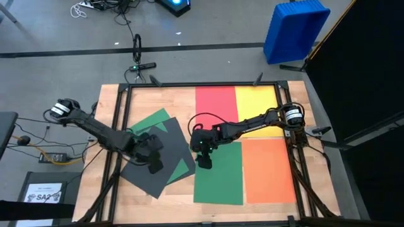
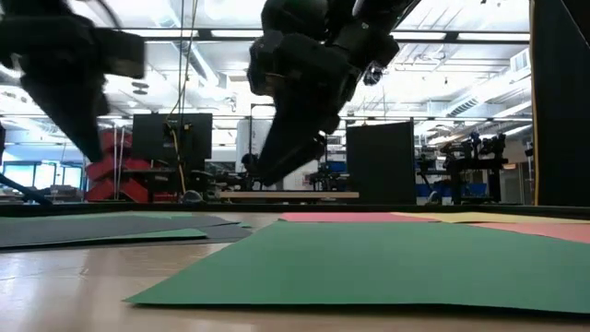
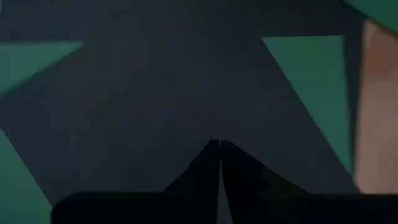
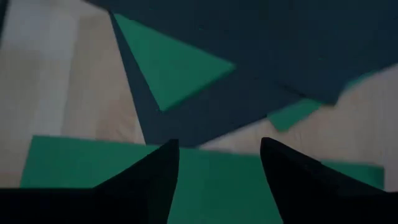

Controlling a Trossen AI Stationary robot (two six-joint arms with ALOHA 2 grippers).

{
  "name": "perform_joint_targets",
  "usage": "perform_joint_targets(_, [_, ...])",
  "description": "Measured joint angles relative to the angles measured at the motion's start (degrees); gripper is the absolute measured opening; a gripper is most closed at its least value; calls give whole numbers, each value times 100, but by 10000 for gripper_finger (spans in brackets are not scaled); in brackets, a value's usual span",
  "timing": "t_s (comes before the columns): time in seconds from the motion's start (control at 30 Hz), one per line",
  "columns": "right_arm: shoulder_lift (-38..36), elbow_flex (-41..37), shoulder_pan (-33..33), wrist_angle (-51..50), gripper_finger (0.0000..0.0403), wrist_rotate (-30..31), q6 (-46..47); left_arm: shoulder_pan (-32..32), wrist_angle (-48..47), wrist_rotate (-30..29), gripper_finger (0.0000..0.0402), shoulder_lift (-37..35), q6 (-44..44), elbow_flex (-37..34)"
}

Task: Organize paper
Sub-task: Stack the green colored paper on top of the green colored paper

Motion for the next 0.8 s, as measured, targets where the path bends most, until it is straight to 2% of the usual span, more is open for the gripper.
perform_joint_targets(0.1, [0,0,-8,230,209,79,36,-284,-4,-21,0,-361,-775,-290])
perform_joint_targets(0.3, [2,0,-498,489,212,159,449,-548,-51,-20,0,-336,-1699,-626])
perform_joint_targets(0.67, [7,45,-1240,724,217,-344,473,-547,22,203,0,-380,-2483,-1189])
perform_joint_targets(0.8, [11,48,-1272,715,216,-357,446,-422,427,582,0,-287,-2513,-1478])
